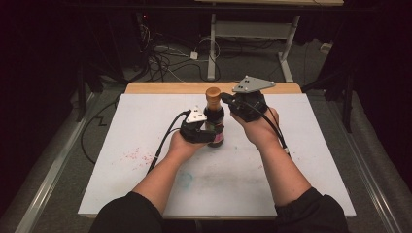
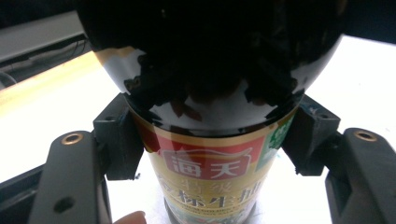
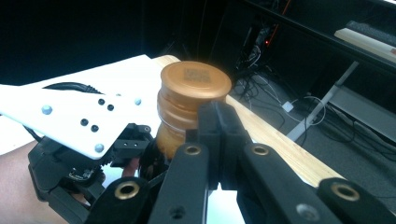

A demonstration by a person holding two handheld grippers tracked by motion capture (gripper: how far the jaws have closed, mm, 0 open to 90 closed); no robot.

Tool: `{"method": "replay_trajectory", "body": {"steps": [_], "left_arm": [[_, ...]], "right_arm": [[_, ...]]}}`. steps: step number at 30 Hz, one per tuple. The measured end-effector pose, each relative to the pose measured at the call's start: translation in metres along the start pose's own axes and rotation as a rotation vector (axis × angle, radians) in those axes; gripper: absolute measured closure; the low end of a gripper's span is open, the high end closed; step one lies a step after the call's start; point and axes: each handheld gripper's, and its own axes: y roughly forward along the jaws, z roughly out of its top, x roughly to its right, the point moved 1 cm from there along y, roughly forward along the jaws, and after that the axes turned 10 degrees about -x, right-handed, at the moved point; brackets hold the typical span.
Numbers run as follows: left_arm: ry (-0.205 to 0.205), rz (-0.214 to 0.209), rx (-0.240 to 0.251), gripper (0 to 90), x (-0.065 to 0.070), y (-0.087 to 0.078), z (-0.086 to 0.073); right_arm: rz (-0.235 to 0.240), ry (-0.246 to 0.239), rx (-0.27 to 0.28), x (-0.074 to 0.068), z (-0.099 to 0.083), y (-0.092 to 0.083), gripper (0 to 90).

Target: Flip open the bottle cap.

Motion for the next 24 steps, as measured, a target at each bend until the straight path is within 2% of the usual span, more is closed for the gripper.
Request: {"method": "replay_trajectory", "body": {"steps": [1, 2, 3, 4, 6, 7, 8, 13, 14, 18, 24], "left_arm": [[0.013, -0.001, 0.001, 30.7, 0.003, 0.001, -0.001], [0.018, 0.003, 0.004, 30.7, 0.005, 0.004, -0.001], [-0.047, 0.006, 0.05, 30.6, 0.009, 0.009, 0.001], [-0.047, 0.006, 0.05, 30.4, 0.009, 0.009, 0.001], [-0.058, 0.011, 0.032, 30.1, 0.006, 0.007, 0.003], [-0.017, 0.011, -0.014, 30.0, 0.001, 0.003, 0.003], [-0.023, 0.008, -0.011, 30.0, 0.0, 0.002, 0.003], [-0.015, 0.008, -0.011, 29.6, 0.001, 0.002, 0.002], [-0.017, 0.007, -0.012, 29.5, 0.001, 0.002, 0.002], [-0.014, 0.004, -0.011, 29.4, 0.0, 0.002, 0.002], [-0.012, 0.004, -0.01, 29.3, 0.0, 0.002, 0.001]], "right_arm": [[0.018, 0.034, 0.054, 0.003, 0.005, -0.009, 90.0], [0.035, 0.024, 0.09, 0.004, 0.014, -0.017, 90.0], [0.023, 0.001, 0.094, 0.0, 0.022, -0.024, 90.0], [0.011, -0.028, 0.097, -0.004, 0.028, -0.028, 90.0], [0.014, -0.043, 0.102, -0.008, 0.032, -0.034, 90.0], [0.014, -0.047, 0.103, -0.01, 0.032, -0.035, 90.0], [0.014, -0.047, 0.103, -0.01, 0.032, -0.035, 90.0], [0.022, -0.033, 0.063, -0.009, 0.018, -0.029, 90.0], [0.021, -0.022, 0.042, -0.005, 0.009, -0.026, 90.0], [0.025, 0.006, 0.012, 0.003, -0.003, -0.023, 90.0], [0.032, 0.011, -0.038, 0.007, -0.014, -0.014, 90.0]]}}
